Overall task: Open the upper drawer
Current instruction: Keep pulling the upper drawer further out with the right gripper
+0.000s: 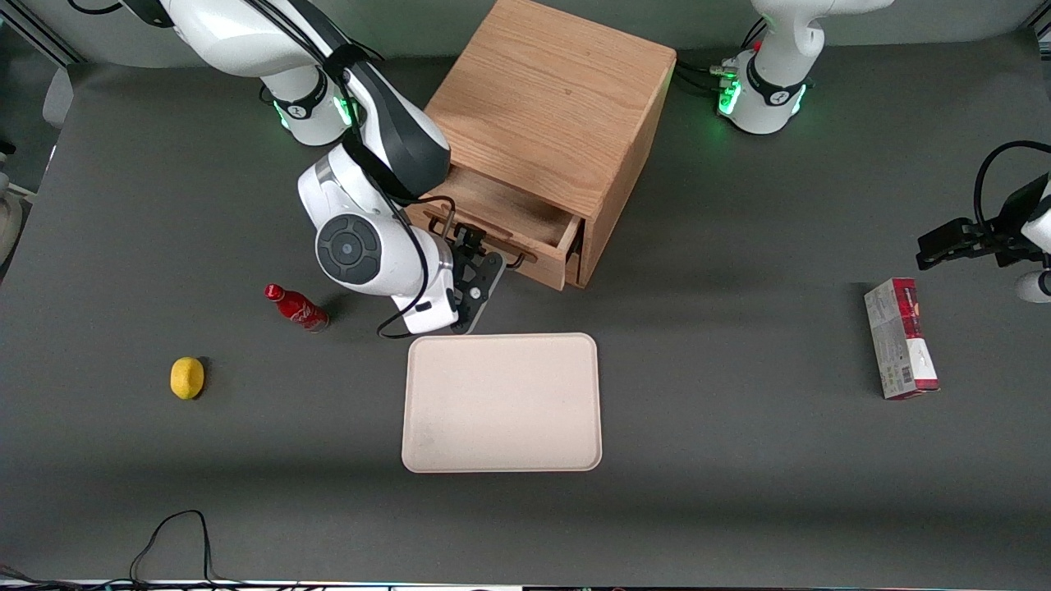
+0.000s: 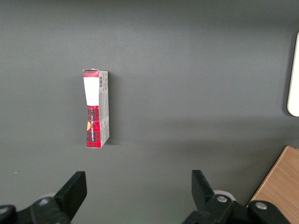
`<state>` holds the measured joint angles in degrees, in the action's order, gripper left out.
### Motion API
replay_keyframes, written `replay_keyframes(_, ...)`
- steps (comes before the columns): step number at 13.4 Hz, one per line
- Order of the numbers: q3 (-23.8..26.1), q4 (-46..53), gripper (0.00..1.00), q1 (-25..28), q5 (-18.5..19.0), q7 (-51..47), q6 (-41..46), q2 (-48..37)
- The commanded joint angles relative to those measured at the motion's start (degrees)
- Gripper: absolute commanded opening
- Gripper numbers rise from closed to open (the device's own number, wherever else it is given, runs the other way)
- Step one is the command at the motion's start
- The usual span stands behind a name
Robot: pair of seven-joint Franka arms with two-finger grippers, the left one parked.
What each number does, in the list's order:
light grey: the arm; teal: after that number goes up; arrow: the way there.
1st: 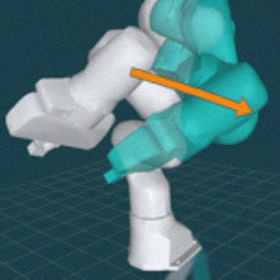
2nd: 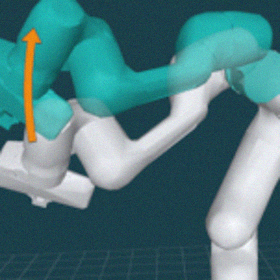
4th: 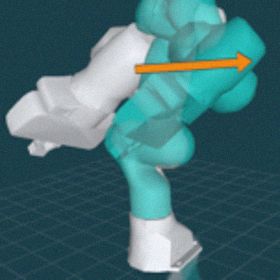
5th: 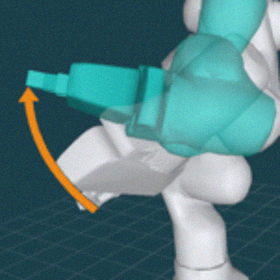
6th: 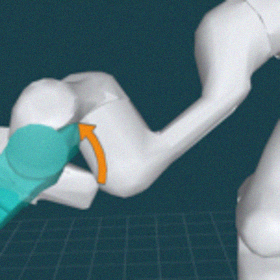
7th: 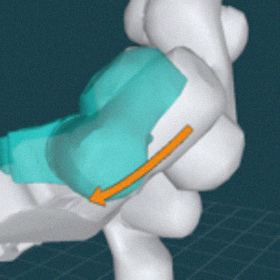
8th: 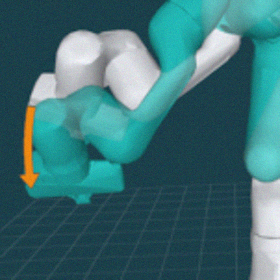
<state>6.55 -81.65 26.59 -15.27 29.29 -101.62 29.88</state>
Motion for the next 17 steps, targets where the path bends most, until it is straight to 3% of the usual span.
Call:
replay_keyframes(1,0.04,0.7,1.0,-0.22,-0.47,1.38,-1.13,0.89)
replay_keyframes(17,-0.13,6.58,1.0,-4.08,0.67,2.7,-1.04,4.57)
